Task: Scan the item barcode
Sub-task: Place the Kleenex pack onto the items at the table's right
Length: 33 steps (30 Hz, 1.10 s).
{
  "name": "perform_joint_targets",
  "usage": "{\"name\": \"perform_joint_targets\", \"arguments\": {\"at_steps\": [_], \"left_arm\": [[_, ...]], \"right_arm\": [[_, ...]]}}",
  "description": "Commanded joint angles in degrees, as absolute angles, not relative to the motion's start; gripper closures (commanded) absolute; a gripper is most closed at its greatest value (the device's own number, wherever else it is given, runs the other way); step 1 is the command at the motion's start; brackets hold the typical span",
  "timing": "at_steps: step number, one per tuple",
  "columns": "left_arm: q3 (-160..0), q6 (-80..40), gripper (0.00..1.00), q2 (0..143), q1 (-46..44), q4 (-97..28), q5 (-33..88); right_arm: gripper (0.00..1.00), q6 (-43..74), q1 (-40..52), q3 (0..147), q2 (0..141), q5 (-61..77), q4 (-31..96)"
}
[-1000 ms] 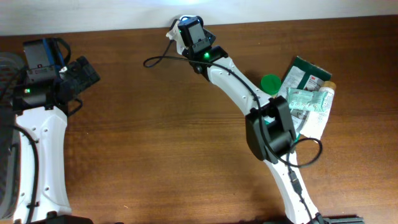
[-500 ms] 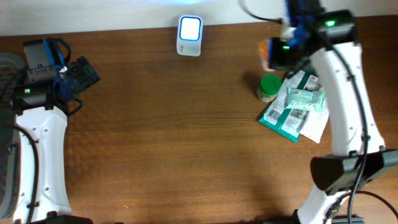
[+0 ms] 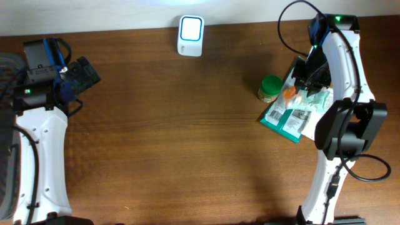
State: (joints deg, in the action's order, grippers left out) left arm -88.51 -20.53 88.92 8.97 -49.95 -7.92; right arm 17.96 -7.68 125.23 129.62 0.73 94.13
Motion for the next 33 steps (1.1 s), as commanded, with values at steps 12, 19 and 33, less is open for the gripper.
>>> {"name": "perform_joint_targets", "arguments": {"at_steps": [12,19,33], "left_arm": [[-89.3,-20.0,0.01,88.1,8.9,-49.8,-7.8],[-89.3,-20.0,0.01,88.1,8.9,-49.8,-7.8],[-89.3,-20.0,0.01,88.1,8.9,-49.8,-7.8]], "right_arm": [[0.52,10.3,-1.4,126.0,101.0,5.2,97.3],[0.02,10.3,7.1,126.0,81.0,3.8,97.3],[0.02,4.3,7.5,124.4,69.8,2.3,95.9]]}}
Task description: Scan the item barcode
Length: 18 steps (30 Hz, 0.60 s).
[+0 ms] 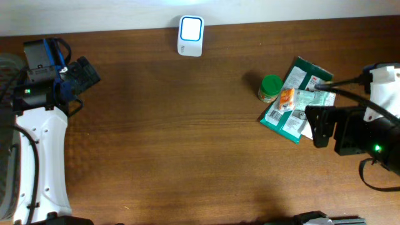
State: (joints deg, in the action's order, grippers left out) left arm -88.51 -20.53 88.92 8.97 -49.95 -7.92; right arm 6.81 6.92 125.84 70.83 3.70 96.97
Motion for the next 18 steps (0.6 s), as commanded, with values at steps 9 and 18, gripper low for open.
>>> {"name": "perform_joint_targets", "arguments": {"at_steps": [9,18], "left_arm": [[-89.3,-20.0,0.01,88.1,8.9,-49.8,-7.8],[-89.3,-20.0,0.01,88.1,8.9,-49.8,-7.8]], "right_arm": [[0.02,-7.3,7.2,80.4,45.4,1.5,53.3],[0.02,-7.3,3.6,28.6,15.5,1.2,8.7]]}}
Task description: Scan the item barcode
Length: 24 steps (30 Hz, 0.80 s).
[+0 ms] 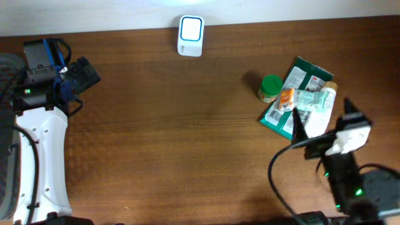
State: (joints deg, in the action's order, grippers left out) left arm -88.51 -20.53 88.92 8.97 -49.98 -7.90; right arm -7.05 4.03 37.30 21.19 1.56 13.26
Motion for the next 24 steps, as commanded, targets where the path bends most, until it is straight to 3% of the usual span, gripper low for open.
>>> {"name": "perform_joint_targets", "arguments": {"at_steps": [1,9,24], "left_arm": [[-89.3,-20.0,0.01,88.1,8.9,-49.8,-7.8],[-89.3,-20.1,0.01,88.1,8.9,-49.8,-7.8],[-89.3,-20.0,0.01,88.1,8.9,-49.8,-7.8]], "right_arm": [[0.02,-7.3,3.6,25.2,13.3,1.2,6.7],[0.02,-7.0,3.7,3.5,0.2,2.4,-1.6],[0.02,-7.1,3.7,0.3,0.2,2.3,4.3]]}}
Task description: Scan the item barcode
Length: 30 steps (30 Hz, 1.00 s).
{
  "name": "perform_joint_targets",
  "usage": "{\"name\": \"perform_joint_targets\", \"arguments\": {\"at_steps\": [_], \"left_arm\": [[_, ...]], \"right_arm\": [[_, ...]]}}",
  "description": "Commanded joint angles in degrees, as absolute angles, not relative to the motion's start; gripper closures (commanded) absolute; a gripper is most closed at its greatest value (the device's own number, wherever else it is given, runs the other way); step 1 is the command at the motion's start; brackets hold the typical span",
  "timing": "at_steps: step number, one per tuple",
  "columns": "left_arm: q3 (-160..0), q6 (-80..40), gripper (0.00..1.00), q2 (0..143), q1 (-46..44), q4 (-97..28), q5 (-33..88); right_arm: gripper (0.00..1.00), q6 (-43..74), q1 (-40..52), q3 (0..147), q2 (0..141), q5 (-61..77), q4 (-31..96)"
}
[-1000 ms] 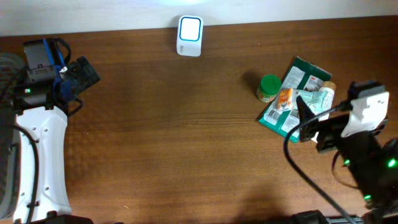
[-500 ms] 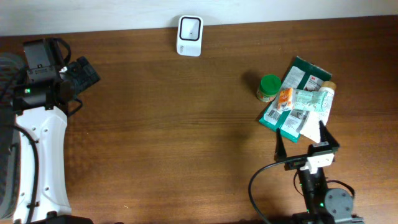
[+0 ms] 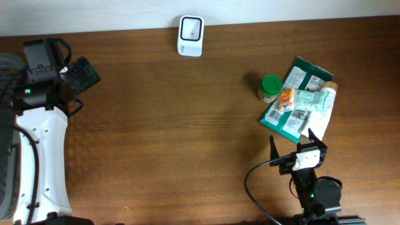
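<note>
The white barcode scanner [image 3: 190,35] stands at the table's far edge. At the right lies a pile of items: a green-lidded jar [image 3: 270,87], teal packets [image 3: 299,78], a small orange pack [image 3: 286,98] and a pale tube [image 3: 315,100]. My right gripper [image 3: 292,144] is open and empty, low near the front edge, with its fingertips just short of the pile's near corner. My left gripper [image 3: 83,75] is folded back at the far left, away from everything, and looks shut and empty.
The left arm's white link [image 3: 40,156] runs along the left edge. The right arm's base and black cable [image 3: 262,181] sit at the front right. Dark wood table [image 3: 175,125] spans between the arms.
My right gripper has drawn back from the pile's near edge toward the front of the table, still open. The scanner's face has lost its blue glow. The left arm has not moved.
My right arm first reached over the pile with its gripper among the items. Then it had swung off to the right edge, empty. Then it stood at the pile's near side, and now it is lower still. The items stayed on the table.
</note>
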State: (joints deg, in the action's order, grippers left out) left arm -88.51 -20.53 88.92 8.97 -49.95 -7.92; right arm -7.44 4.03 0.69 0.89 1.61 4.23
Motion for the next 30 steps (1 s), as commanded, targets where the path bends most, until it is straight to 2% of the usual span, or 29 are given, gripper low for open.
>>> {"name": "perform_joint_targets", "arguments": {"at_steps": [1,17,23,27,30], "left_arm": [[-89.3,-20.0,0.01,88.1,8.9,-49.8,-7.8],[-89.1,-20.0,0.01,87.5,8.9,-49.8,-7.8],[-79.8,-20.0,0.01,75.2,7.7,-49.0,-8.9],[-64.5,-19.5,0.01,62.9,7.7,-34.8,-7.9],[-46.5,-11.8,0.01,49.5,7.7,-14.4,0.5]], "right_arm": [[0.02,-7.1,3.7,0.3,0.2,2.3,4.3],[0.02,-7.1,3.7,0.3,0.2,2.3,4.3],[0.02,-7.1,3.7,0.3,0.2,2.3,4.3],[0.01,-7.1,3.7,0.3,0.2,2.3,4.3],[0.02,-7.1,3.7,0.3,0.2,2.3,4.3]]}}
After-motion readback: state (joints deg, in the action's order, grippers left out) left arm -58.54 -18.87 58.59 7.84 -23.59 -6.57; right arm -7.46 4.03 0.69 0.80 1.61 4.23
